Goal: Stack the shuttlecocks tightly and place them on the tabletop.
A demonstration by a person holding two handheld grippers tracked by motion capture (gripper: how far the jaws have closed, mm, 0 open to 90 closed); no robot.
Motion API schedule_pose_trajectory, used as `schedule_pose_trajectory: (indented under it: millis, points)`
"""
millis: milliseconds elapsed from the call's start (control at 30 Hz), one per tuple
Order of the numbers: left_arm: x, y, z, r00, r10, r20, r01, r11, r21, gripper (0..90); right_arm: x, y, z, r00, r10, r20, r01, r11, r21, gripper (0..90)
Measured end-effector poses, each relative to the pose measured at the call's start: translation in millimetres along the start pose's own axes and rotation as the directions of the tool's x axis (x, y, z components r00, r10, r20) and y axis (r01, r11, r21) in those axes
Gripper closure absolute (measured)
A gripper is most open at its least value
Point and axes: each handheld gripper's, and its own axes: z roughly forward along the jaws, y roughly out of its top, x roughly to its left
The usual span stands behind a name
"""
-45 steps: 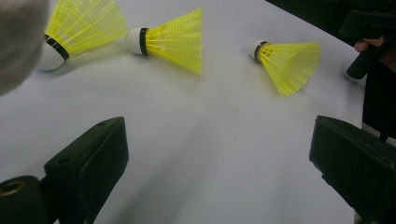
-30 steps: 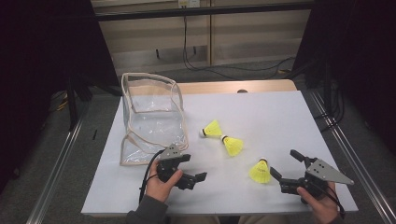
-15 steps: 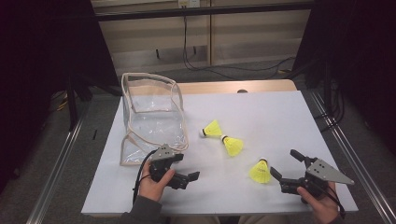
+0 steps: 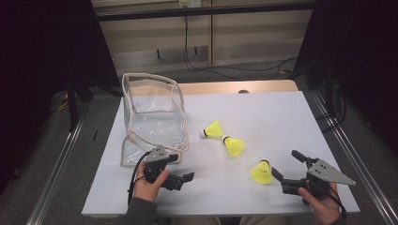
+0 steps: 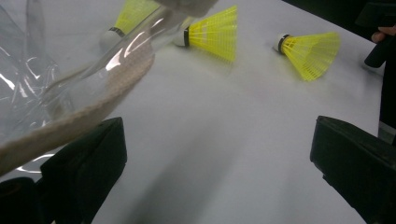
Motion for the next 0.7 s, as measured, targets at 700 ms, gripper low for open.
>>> schedule_pose_trajectory:
  millis: [700]
  points:
    - [6.9,-8.2,-14.7,0.9998,0.001,-0.020,-0.001,0.9999,-0.011,3.8,0.3,0.4,0.3,1.0000,-0.001,0.002,0.001,1.000,-0.001,4.0]
